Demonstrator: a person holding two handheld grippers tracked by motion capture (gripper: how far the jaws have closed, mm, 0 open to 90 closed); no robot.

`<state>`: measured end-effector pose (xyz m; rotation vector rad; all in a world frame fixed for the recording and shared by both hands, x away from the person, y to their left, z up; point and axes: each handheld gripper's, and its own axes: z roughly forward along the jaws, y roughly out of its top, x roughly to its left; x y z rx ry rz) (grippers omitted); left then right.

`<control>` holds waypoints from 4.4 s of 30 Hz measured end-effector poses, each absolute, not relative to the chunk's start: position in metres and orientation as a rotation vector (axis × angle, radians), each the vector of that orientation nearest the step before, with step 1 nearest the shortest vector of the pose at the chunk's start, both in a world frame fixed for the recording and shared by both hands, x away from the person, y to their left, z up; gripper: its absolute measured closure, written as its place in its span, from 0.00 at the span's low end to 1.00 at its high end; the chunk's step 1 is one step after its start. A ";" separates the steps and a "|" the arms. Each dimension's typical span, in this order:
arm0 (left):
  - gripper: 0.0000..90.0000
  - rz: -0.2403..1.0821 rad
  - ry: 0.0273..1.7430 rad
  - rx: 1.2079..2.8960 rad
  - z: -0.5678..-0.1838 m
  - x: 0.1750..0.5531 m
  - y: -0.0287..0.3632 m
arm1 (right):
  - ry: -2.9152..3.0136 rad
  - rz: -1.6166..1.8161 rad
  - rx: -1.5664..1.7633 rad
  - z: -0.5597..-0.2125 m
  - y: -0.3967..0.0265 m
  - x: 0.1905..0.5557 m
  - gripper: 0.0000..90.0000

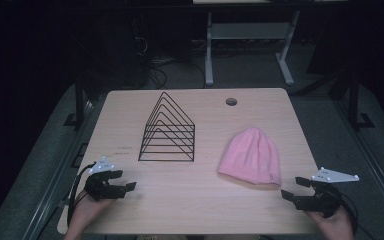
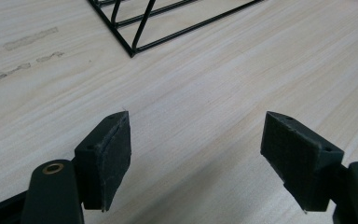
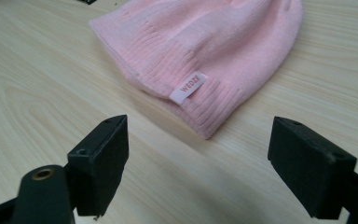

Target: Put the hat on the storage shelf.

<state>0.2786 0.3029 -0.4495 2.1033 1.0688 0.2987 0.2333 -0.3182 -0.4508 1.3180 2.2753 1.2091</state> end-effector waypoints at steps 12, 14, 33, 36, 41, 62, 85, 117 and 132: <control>0.26 0.296 1.059 2.084 -0.448 0.273 0.306 | 2.275 1.250 1.307 -0.432 -0.313 0.251 0.18; 0.26 0.296 1.055 2.084 -0.448 0.273 0.306 | 2.272 1.256 1.296 -0.429 -0.312 0.254 0.18; 0.26 0.283 1.080 2.076 -0.451 0.275 0.309 | 2.421 1.212 1.280 -0.412 -0.290 0.333 0.18; 0.26 0.285 1.088 2.077 -0.451 0.275 0.312 | 2.441 1.187 1.286 -0.410 -0.285 0.350 0.18; 0.26 0.279 1.091 2.073 -0.452 0.276 0.312 | 2.469 1.145 1.308 -0.406 -0.280 0.378 0.18; 0.26 0.284 1.108 2.050 -0.452 0.276 0.313 | 2.513 1.113 1.430 -0.426 -0.269 0.457 0.32; 0.26 0.271 1.109 2.042 -0.454 0.279 0.316 | 2.554 1.097 1.493 -0.455 -0.259 0.471 0.83; 0.26 0.287 1.058 2.049 -0.448 0.274 0.306 | 2.442 1.321 1.086 -0.359 -0.244 0.374 0.86; 0.27 0.275 1.049 2.046 -0.448 0.274 0.305 | 2.381 1.369 0.934 -0.316 -0.228 0.344 0.86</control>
